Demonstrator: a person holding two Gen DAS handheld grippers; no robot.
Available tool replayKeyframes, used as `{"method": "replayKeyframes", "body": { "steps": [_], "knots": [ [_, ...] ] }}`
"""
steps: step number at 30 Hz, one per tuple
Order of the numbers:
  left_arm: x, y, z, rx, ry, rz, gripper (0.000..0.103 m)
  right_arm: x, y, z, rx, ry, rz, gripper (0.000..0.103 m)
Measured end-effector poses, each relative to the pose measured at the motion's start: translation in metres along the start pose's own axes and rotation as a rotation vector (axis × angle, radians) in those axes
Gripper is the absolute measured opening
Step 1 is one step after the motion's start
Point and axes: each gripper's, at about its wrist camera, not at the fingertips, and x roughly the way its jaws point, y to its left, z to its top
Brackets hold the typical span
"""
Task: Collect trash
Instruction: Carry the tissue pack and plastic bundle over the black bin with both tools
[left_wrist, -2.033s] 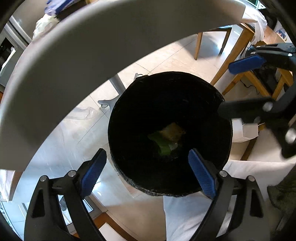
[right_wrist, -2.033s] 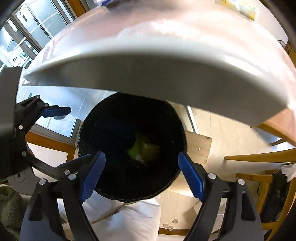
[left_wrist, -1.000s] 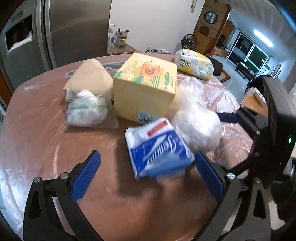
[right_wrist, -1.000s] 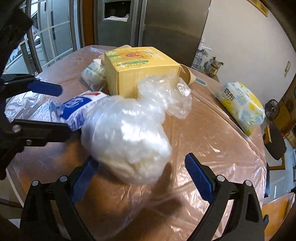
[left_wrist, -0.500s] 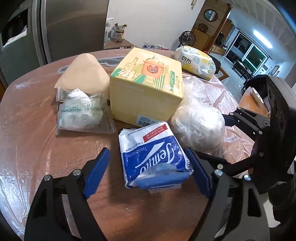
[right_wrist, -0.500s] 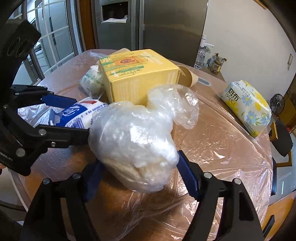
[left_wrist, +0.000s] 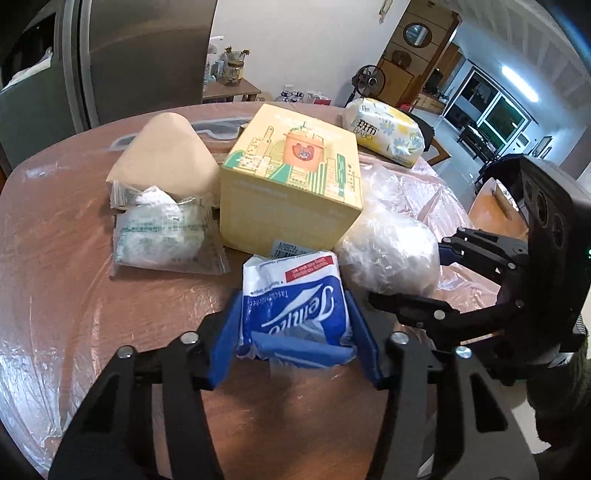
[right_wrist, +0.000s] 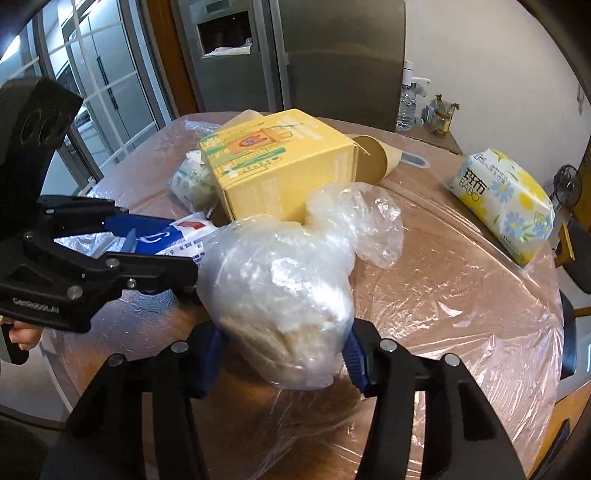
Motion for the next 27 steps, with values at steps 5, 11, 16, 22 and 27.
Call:
{"method": "replayKeyframes", "body": {
  "steps": [5, 11, 16, 22, 27],
  "knots": [
    [-0.008, -0.004, -0.005, 0.012, -0.015, 0.0, 0.05, -0.013, -0.006, -0.007, 0.028, -0.031, 0.044, 0.051],
    [-0.027, -0.005, -0.012, 0.004, -0.053, -0.01, 0.049, -0.029, -0.009, -0.015, 0.062, -0.062, 0.049, 0.051],
    [-0.04, -0.008, -0.022, -0.006, -0.075, -0.003, 0.049, -0.037, -0.009, -0.019, 0.077, -0.074, 0.047, 0.051],
    [-0.047, -0.015, -0.044, -0.007, -0.075, 0.025, 0.049, -0.043, -0.005, -0.029, 0.086, -0.072, 0.05, 0.051],
    [-0.05, -0.026, -0.06, 0.011, -0.071, 0.074, 0.049, -0.052, -0.001, -0.036, 0.105, -0.081, 0.074, 0.051]
  ]
}}
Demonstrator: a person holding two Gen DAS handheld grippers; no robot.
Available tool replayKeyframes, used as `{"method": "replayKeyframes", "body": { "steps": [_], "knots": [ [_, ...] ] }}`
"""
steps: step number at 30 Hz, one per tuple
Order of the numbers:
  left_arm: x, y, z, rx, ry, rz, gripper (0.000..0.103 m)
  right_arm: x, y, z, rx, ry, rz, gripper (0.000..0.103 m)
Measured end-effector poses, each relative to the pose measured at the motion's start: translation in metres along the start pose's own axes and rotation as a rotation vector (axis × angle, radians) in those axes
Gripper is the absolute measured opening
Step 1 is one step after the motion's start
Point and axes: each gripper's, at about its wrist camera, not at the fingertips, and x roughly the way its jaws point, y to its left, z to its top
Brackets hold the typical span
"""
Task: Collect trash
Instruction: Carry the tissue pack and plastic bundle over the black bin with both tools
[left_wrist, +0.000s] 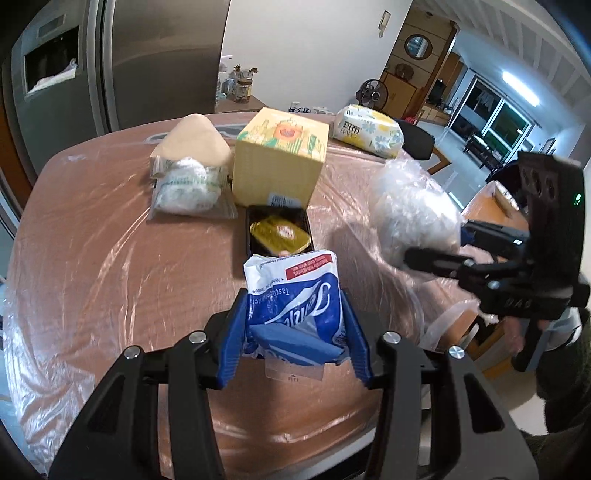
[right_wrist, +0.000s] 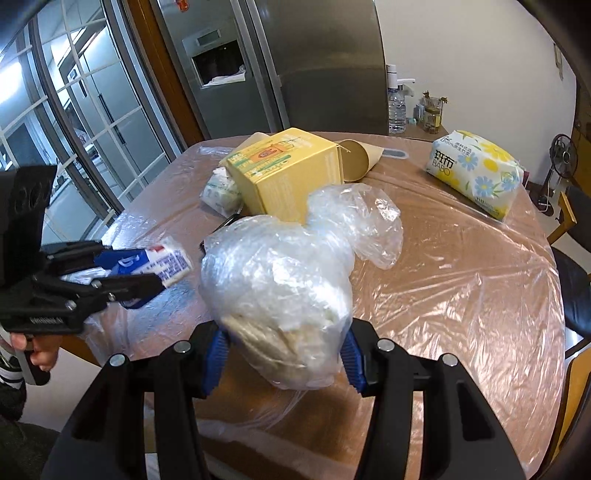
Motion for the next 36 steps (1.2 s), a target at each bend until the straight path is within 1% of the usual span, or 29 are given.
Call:
{"method": "replayKeyframes", "body": {
  "steps": [6, 13, 18, 29, 36],
  "knots": [
    [-0.009, -0.011, -0.014, 0.015, -0.006, 0.07, 0.049, -0.016, 0.012, -0.015, -0.01, -0.009, 0.002, 0.051],
    [-0.018, -0.018, -0.027, 0.013, -0.009, 0.093, 0.049, -0.031, 0.021, -0.031, -0.005, -0.01, 0.004, 0.051],
    [-0.027, -0.023, -0.037, 0.03, -0.014, 0.11, 0.049, -0.039, 0.026, -0.041, -0.004, -0.002, 0.013, 0.051],
    [-0.04, -0.03, -0.056, 0.055, 0.001, 0.11, 0.049, -0.055, 0.038, -0.055, -0.018, 0.002, 0.03, 0.051],
    [-0.048, -0.035, -0.067, 0.063, 0.006, 0.092, 0.049, -0.065, 0.046, -0.067, -0.035, 0.015, 0.052, 0.051]
  ]
}}
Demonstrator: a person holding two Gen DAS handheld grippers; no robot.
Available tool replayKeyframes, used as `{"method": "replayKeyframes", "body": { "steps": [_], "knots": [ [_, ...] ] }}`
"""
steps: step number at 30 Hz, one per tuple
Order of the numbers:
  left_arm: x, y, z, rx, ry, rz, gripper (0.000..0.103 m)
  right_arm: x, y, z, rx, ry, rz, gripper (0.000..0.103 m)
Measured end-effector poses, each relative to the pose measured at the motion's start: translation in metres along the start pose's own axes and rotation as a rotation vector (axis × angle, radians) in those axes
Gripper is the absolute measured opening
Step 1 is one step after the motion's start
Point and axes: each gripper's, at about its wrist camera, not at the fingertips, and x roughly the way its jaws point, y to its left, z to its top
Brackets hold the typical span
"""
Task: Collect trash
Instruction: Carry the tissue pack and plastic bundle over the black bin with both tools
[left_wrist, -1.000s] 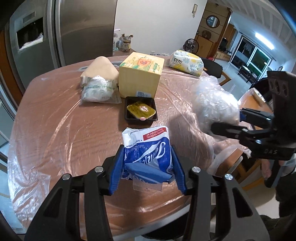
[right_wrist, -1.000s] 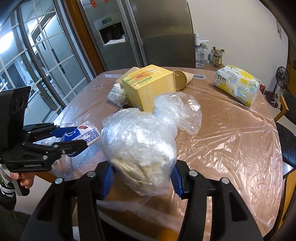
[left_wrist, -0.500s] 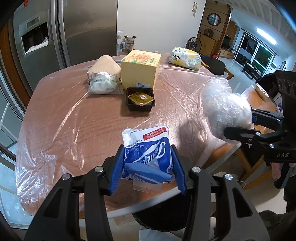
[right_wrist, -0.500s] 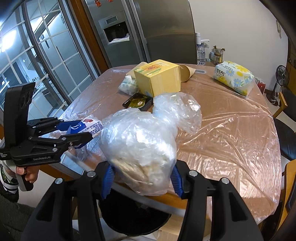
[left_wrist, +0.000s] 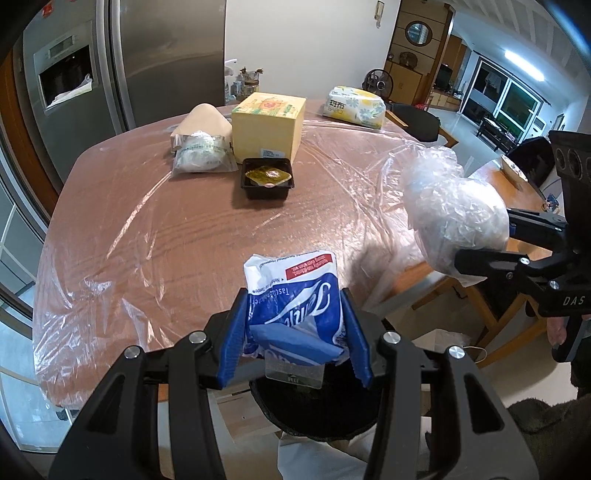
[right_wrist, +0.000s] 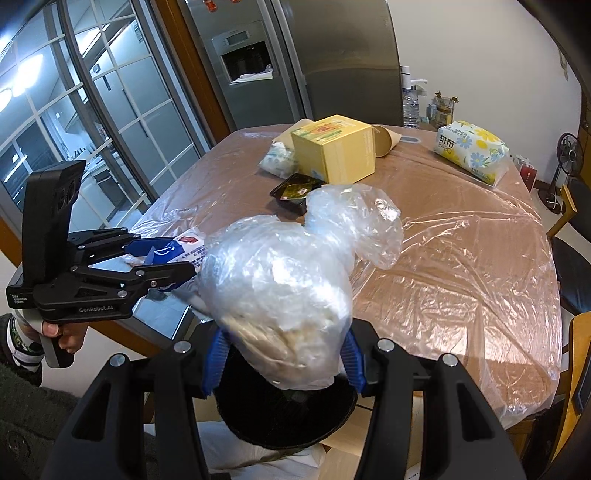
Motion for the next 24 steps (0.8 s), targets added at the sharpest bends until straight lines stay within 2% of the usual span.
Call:
{"method": "replayKeyframes", "body": {
  "steps": [12, 24],
  "knots": [
    [-0.004, -0.016, -0.023, 0.044, 0.054, -0.038, 0.049, -0.003, 0.012, -0.017, 0.012, 0.041, -0.013, 0.051],
    [-0.001, -0.031, -0.049, 0.095, 0.109, -0.063, 0.049, -0.001, 0.027, -0.048, 0.024, 0.119, -0.039, 0.051]
  ]
}}
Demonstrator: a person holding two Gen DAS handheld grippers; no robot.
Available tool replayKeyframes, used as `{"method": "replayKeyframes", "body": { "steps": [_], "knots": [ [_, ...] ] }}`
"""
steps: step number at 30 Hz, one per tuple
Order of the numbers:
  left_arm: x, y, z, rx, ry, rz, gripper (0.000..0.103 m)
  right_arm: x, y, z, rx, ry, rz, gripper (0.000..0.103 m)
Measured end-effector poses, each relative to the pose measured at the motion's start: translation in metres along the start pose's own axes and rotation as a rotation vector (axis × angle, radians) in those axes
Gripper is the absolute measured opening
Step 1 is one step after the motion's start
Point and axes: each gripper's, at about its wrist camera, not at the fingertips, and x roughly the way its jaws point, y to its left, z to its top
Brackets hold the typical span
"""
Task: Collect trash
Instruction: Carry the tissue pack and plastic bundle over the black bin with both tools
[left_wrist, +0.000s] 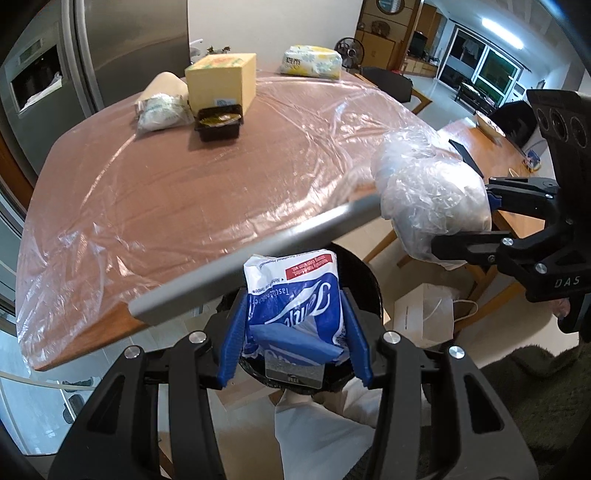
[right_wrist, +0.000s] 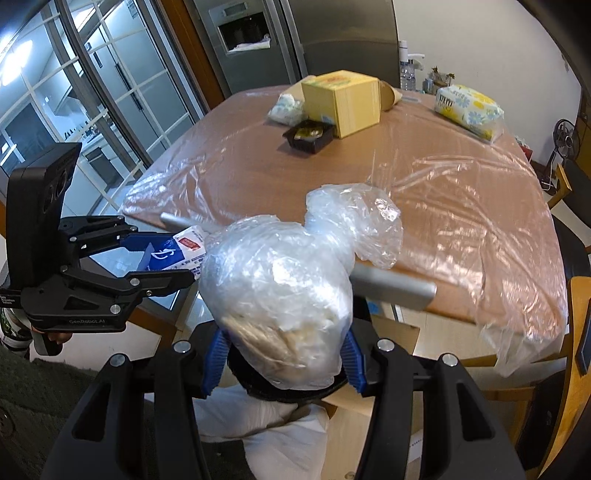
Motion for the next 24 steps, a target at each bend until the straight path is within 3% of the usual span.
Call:
{"method": "replayKeyframes", "body": {
  "steps": [24],
  "knots": [
    [0.028, -0.013, -0.03, 0.041, 0.087, -0.001, 0.049, 0.031, 0.006, -0.035, 0.011, 0.121, 0.012, 0.051]
  ]
}}
